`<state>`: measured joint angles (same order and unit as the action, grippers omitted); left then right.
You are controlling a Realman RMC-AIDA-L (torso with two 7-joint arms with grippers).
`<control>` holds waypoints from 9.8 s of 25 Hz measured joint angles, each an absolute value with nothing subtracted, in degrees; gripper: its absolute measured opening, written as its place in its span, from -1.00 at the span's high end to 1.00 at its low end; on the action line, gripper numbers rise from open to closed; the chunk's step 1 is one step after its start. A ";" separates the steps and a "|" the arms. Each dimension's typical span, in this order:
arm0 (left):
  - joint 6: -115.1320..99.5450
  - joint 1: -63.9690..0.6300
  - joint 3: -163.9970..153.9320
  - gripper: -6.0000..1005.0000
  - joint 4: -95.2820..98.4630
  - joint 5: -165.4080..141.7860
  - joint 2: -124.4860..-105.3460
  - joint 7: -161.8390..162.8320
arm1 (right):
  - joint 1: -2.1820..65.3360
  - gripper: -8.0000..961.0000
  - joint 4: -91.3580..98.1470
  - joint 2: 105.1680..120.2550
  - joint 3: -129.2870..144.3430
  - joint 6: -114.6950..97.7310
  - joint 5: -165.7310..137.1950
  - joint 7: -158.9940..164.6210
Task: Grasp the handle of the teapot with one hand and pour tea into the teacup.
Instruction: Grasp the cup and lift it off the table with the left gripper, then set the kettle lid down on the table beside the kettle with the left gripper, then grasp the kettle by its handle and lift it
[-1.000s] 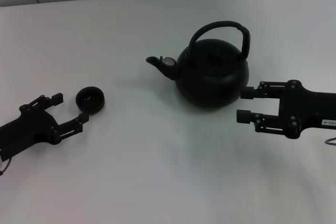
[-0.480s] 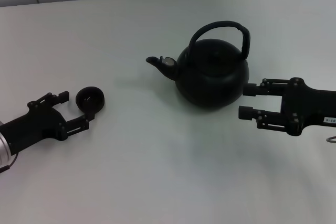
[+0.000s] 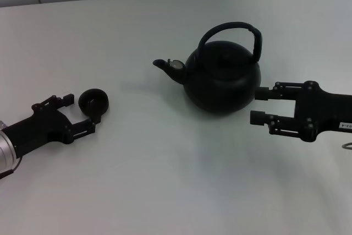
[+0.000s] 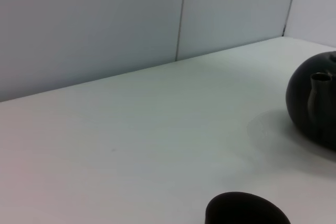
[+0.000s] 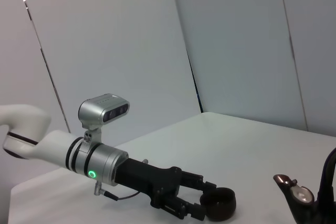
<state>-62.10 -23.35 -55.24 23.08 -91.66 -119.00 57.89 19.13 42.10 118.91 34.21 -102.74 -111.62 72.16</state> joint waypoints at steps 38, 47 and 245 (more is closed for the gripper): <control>-66.00 -25.40 -58.87 -0.37 23.18 -87.42 -119.05 58.07 | 19.05 -0.22 42.10 118.82 32.05 -102.70 -111.62 72.08; -72.09 -25.52 -59.92 -0.39 23.09 -87.13 -119.06 57.83 | 18.42 -0.22 42.06 118.89 32.08 -103.18 -111.62 72.03; -91.86 -18.87 -59.50 -0.73 43.75 -93.60 -114.36 69.87 | 29.22 0.64 15.85 119.12 23.29 -71.28 -93.28 55.96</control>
<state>-91.86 -18.87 -59.50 43.75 -93.60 -114.36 69.87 29.22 15.85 119.12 23.29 -71.28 -93.28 55.96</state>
